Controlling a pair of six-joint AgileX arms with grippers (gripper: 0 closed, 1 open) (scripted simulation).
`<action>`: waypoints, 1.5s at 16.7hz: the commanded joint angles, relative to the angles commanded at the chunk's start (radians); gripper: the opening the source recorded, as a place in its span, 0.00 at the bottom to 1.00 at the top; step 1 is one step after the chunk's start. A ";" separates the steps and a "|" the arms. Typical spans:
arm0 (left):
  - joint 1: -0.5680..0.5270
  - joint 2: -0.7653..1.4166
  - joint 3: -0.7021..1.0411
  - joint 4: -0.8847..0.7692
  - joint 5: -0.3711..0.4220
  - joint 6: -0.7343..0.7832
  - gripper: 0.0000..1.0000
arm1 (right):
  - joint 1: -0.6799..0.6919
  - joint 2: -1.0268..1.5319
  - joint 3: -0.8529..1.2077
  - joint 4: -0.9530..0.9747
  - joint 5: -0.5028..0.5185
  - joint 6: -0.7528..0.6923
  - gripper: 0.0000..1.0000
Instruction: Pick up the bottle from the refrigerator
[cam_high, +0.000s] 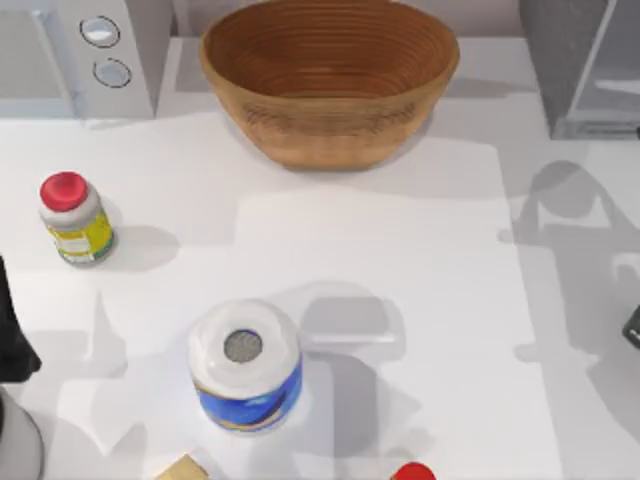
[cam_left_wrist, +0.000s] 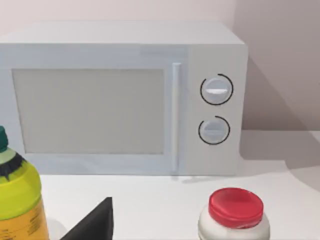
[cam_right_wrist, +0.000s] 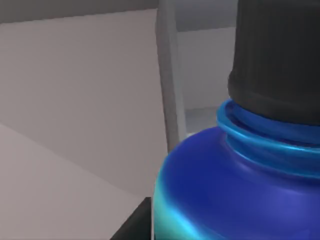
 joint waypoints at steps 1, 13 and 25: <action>0.000 0.000 0.000 0.000 0.000 0.000 1.00 | 0.019 0.041 0.009 0.033 0.017 0.002 0.00; 0.000 0.000 0.000 0.000 0.000 0.000 1.00 | 0.238 0.501 0.068 0.357 0.197 0.025 0.00; 0.000 0.000 0.000 0.000 0.000 0.000 1.00 | 0.394 0.847 0.036 0.492 0.344 0.028 0.00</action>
